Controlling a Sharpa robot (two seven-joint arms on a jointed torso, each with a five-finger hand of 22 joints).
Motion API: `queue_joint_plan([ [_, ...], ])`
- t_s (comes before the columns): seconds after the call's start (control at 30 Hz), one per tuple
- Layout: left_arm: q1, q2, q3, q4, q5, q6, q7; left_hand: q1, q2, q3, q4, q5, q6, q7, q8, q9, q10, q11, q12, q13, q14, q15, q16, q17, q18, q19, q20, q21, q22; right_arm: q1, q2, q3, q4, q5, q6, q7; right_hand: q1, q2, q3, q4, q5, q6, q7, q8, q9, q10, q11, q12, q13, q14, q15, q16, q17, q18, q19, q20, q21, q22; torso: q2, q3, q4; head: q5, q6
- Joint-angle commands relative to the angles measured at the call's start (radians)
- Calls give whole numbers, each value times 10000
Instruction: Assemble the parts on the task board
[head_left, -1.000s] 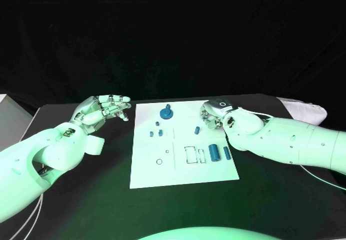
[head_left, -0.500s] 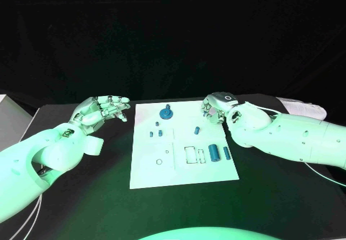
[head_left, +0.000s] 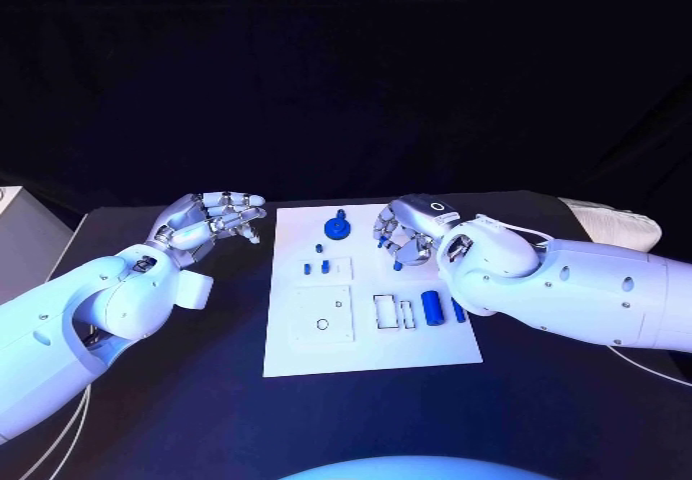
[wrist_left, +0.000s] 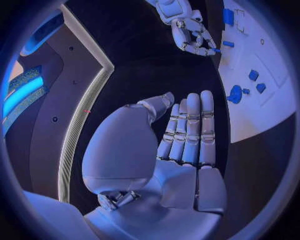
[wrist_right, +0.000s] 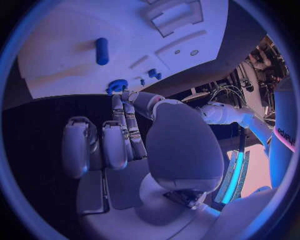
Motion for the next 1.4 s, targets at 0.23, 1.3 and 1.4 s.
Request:
queue_joint_plan([
  [0.23,-21,46,8,50,-14,-73,99,34,20,-44,-9,-26,-65,-12,7,9,-80,-21,42,-7,-52,13,-37,-11,60,69,12,-68,-18,-275,546,-159,413,-1272,120,76,14,74,47,-30,50,70,15,57,19,325,-221,47,7,329,-88,-32,-9,-20,638,-95,-8,787,-1,-18,11,272,-70],
  [1.3,-36,91,7,59,0,-62,89,35,26,-51,-1,-26,-79,-6,14,12,-111,-13,62,-6,-56,22,-46,-8,59,76,19,-86,-31,-1133,1442,-350,161,-2250,687,-270,14,78,82,-61,79,59,25,51,24,324,-215,24,2,321,-90,-53,-37,-18,636,-102,-23,777,12,0,-1,533,-325],
  [1.4,-37,91,7,61,0,-53,83,35,26,-51,-1,-26,-79,-6,14,12,-111,-13,62,-6,-56,22,-46,-8,59,76,19,-86,-31,-1144,1443,-351,154,-2258,710,-284,14,78,82,-61,79,59,25,51,24,324,-215,24,2,321,-90,-53,-37,-18,636,-102,-23,777,11,-6,9,528,-337],
])
